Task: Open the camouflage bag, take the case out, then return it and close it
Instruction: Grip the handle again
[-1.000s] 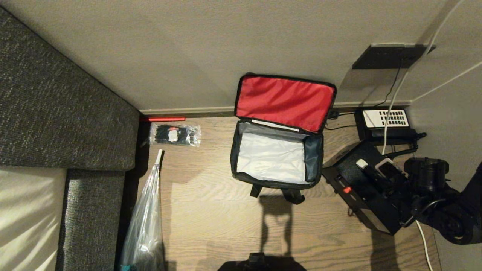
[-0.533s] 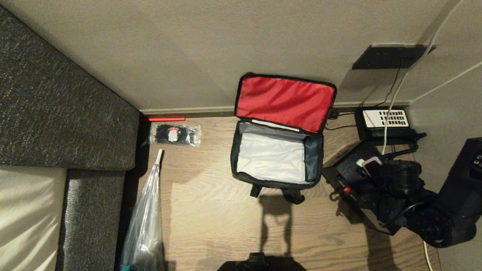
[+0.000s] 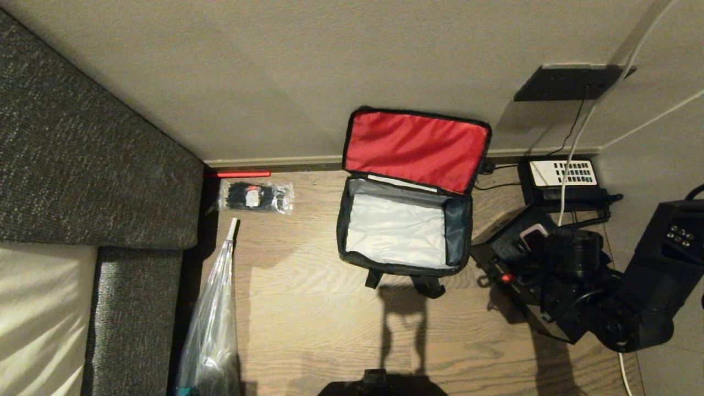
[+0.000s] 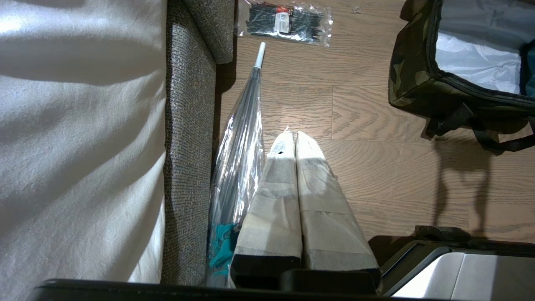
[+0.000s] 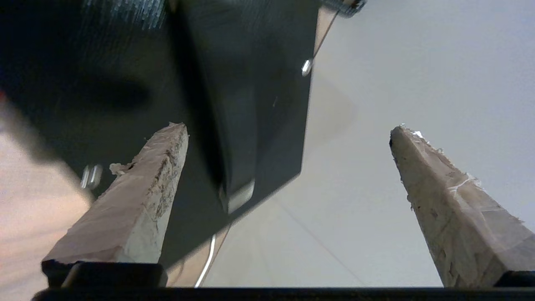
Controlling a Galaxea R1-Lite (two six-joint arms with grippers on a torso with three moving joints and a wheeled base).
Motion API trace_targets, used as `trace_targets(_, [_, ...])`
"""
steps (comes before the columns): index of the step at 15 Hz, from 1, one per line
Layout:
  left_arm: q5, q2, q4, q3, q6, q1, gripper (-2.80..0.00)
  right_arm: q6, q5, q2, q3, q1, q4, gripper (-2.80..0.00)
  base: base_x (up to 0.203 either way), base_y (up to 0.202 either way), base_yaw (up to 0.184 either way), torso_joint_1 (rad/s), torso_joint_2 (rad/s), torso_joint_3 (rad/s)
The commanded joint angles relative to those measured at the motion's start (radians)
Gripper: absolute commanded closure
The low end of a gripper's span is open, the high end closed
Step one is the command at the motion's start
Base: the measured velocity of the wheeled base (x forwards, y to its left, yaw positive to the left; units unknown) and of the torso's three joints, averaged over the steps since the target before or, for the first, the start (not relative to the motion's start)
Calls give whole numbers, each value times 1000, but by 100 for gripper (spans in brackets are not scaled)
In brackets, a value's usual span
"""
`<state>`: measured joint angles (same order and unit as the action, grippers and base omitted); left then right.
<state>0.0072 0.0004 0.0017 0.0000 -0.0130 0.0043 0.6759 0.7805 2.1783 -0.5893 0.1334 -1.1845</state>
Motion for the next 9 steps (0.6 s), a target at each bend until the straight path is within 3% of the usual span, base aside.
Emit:
trace_targets(1, [0, -2, 0, 3, -1, 0, 0, 23, 25, 44, -43, -6, -22, -280, 0, 0, 0, 0, 0, 0])
trace_targets(4, [0, -2, 0, 3, -1, 0, 0, 93, 28, 57, -68, -35, -58, -280, 0, 0, 0, 0, 0, 0])
trace_targets(9, [0, -2, 0, 3, -1, 0, 0, 122, 28, 99, -104, -64, -82, -280, 0, 0, 0, 0, 0, 0])
